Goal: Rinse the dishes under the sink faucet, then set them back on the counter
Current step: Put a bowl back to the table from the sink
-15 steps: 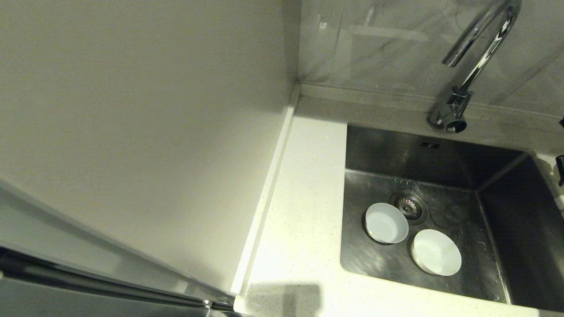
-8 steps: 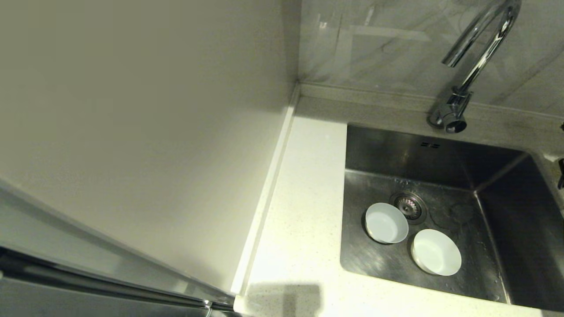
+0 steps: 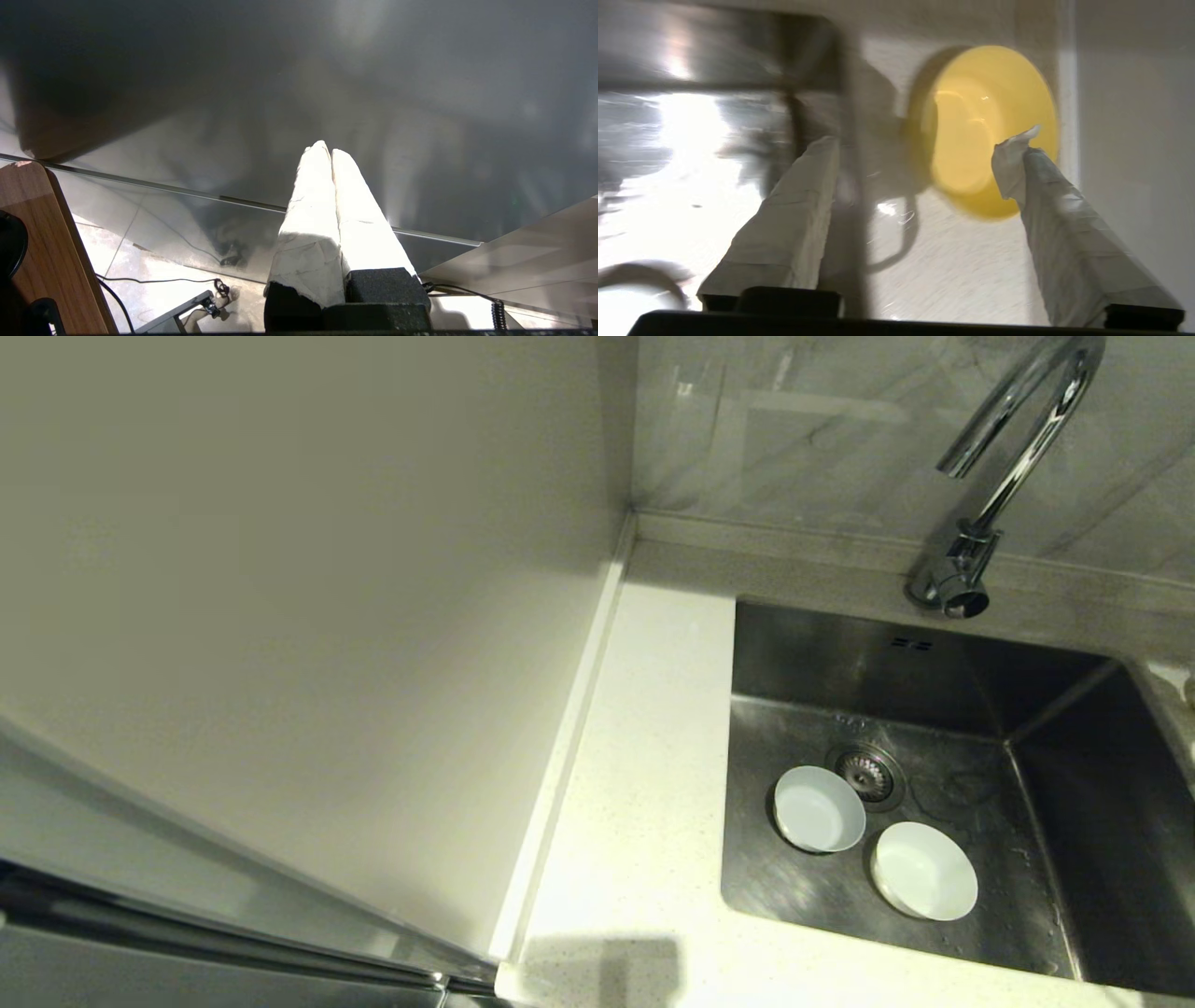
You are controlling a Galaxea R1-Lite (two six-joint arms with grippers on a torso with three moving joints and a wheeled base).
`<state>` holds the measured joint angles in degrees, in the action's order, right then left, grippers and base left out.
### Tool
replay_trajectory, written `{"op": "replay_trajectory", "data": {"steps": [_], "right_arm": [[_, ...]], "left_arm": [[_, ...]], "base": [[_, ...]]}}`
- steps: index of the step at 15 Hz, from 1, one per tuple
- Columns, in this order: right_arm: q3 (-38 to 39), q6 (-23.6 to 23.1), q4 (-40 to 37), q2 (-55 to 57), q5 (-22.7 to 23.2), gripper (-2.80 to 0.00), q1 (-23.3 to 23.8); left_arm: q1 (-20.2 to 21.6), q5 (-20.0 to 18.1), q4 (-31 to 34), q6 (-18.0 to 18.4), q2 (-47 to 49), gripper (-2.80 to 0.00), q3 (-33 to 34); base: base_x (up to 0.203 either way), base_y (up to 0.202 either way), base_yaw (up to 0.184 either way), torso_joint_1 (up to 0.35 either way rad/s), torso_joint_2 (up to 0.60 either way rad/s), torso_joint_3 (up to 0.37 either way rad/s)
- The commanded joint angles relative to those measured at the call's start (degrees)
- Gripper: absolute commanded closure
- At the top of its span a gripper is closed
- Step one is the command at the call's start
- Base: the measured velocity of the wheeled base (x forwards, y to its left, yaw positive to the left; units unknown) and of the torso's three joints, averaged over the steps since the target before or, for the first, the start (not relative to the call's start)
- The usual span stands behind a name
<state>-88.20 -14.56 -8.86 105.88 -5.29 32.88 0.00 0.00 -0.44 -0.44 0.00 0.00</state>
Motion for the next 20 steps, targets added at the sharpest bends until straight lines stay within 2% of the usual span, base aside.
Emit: {"op": "replay_trajectory", "data": {"steps": [1,4,6,9,12,14,15,20], "right_arm": [[6.9,2.7,-0.2,-10.8,3.9,-2.80,-1.2],[19.9,4.4,-0.4,-18.4,6.5,-2.80,-6.7],[27.8,4.7,-0.4,-21.4,5.2,-2.80,-13.6],[35.2,7.3,-0.5,-22.0,-3.2,-2.80,-24.1],[38.0,12.2,-0.3,-17.4,-13.6,-2.80,-32.5],[38.1,15.5,-0.1,-13.4,-19.4,-2.80,-36.1],[38.1,16.3,-0.1,-12.1,-20.9,-2.80,-36.8],[36.9,16.6,1.9,-4.3,-22.3,-2.80,-37.3]], "left_arm": [[0.0,0.0,0.0,0.0,0.0,0.00,0.2],[0.0,0.0,0.0,0.0,0.0,0.00,0.2],[0.0,0.0,0.0,0.0,0.0,0.00,0.2],[0.0,0.0,0.0,0.0,0.0,0.00,0.2],[0.0,0.0,0.0,0.0,0.0,0.00,0.2],[0.0,0.0,0.0,0.0,0.0,0.00,0.2],[0.0,0.0,0.0,0.0,0.0,0.00,0.2],[0.0,0.0,0.0,0.0,0.0,0.00,0.2]], "base": [[0.000,0.000,0.000,0.000,0.00,0.000],[0.000,0.000,0.000,0.000,0.00,0.000],[0.000,0.000,0.000,0.000,0.00,0.000],[0.000,0.000,0.000,0.000,0.00,0.000],[0.000,0.000,0.000,0.000,0.00,0.000],[0.000,0.000,0.000,0.000,0.00,0.000],[0.000,0.000,0.000,0.000,0.00,0.000],[0.000,0.000,0.000,0.000,0.00,0.000]]}}
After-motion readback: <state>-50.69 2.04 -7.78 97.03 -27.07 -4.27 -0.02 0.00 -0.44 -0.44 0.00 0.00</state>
